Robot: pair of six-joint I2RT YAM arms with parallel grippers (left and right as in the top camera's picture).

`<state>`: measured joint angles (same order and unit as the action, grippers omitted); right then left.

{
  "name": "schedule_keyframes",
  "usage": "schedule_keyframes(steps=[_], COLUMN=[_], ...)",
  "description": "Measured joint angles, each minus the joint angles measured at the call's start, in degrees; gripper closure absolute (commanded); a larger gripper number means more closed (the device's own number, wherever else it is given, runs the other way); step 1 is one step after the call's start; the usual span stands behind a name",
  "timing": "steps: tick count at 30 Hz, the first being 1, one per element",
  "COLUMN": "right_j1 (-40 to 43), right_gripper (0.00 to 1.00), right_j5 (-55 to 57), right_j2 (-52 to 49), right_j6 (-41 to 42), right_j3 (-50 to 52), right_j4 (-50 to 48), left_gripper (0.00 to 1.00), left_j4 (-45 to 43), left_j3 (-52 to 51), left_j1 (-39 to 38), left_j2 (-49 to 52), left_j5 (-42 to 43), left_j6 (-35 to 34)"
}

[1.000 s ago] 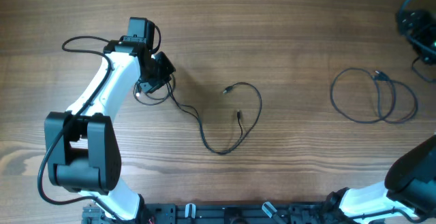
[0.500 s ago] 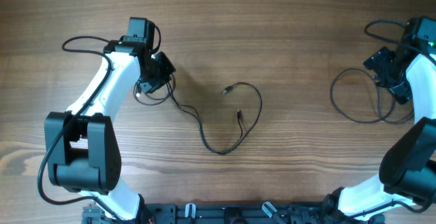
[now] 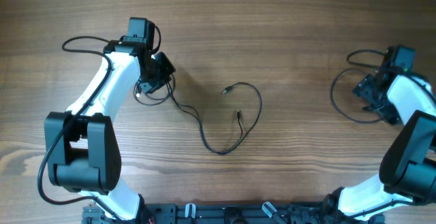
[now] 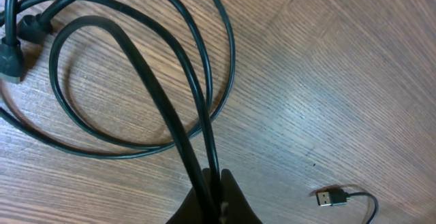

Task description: Untangle cables

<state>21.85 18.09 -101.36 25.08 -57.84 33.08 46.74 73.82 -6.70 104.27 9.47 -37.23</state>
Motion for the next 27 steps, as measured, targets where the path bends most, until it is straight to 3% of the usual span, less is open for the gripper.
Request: schedule_keyframes(steps=[3,4,7,9,11,14,20,27], right_j1=[0.04,0.04,0.04,-0.02,0.15,1.25,6.1,8.22], right_gripper=[0.01,0.05,0.36,0.5,0.5,0.24,0.18,0.24], right_j5=[1.14,1.38,1.84,1.81,1.9,2.03,2.51,1.64], right_j2=[0.13,0.15,0.48,0.55,0.79,1.64,3.48,3.72], right_j6=[-0.15,-0.26,-0.24,0.17,1.2,4.0,7.5,9.46], right_j3=[3.48,3.82,5.51,6.4,7.37,9.14,13.99,15.78], right_j4=[-4.04,-5.03,-8.76,-10.25,-11.41,-12.81,-19.45,-22.97], left_gripper=[0.96,0.96,0.96,0.96,0.96,0.96,0.96,0.96], left_j4=[0.15,0.15,0.15,0.15,0.17,0.48,0.79,0.79], left_j3=[0.0,0.0,0.0,0.0,0.0,0.0,0.0,0.0], left_j1=[0.0,0.0,0.0,0.0,0.0,0.0,0.0,0.0], left_j2=[0.0,0.0,0.0,0.0,0.0,0.0,0.0,0.0], left_j5=[0.0,0.02,0.02,0.02,0.0,0.0,0.0,0.02], left_j6=[0.0,0.0,0.0,0.0,0.0,0.0,0.0,0.0])
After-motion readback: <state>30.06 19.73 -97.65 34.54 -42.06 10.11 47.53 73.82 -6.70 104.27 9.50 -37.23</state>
